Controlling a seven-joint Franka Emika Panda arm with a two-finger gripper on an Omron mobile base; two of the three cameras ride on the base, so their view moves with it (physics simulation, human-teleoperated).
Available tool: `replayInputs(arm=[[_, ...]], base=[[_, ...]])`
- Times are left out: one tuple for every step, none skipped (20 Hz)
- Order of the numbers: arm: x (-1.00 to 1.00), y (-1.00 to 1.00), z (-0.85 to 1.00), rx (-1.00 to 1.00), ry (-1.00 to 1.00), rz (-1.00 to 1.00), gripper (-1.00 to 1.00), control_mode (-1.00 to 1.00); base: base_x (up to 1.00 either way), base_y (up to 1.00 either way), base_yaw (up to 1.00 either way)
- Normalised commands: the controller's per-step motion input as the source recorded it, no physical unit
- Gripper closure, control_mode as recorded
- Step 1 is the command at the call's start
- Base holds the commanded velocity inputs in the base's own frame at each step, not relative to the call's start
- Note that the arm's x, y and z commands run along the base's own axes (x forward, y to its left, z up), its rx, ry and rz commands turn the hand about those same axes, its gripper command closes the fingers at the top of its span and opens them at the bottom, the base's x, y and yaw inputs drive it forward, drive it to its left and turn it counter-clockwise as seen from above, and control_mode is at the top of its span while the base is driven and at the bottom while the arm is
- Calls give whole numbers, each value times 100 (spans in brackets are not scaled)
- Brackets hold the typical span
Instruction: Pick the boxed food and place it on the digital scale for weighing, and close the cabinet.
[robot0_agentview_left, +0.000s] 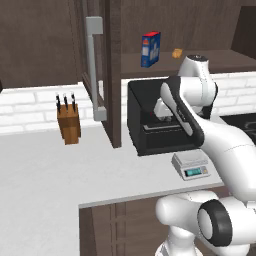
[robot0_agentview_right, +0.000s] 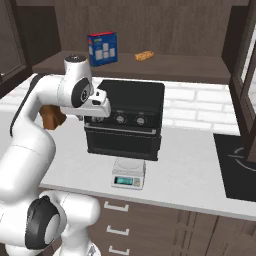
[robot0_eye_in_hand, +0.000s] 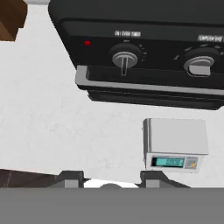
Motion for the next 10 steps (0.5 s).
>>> replayInputs(arm=[[-8,0,0,0,0,0,-100,-100],[-14,0,0,0,-1,0,-100,-100],[-16,0,0,0,-1,0,-100,-100],[-24,1,0,0,-5,0,-100,-100],[-33,5,0,0,-4,2,-100,-100],[-53,14,0,-1,-11,6,-100,-100],[-36,16,0,-3,-10,3,-100,-100],[-32,6,7,0,-1,0,-100,-100],[-26,7,27,0,-6,0,-100,-100],[-16,13,41,-1,-12,0,-100,-100]], base=[[0,0,0],[0,0,0],[0,0,0],[0,0,0],[0,0,0],[0,0,0],[0,0,0],[0,0,0],[0,0,0],[0,0,0]])
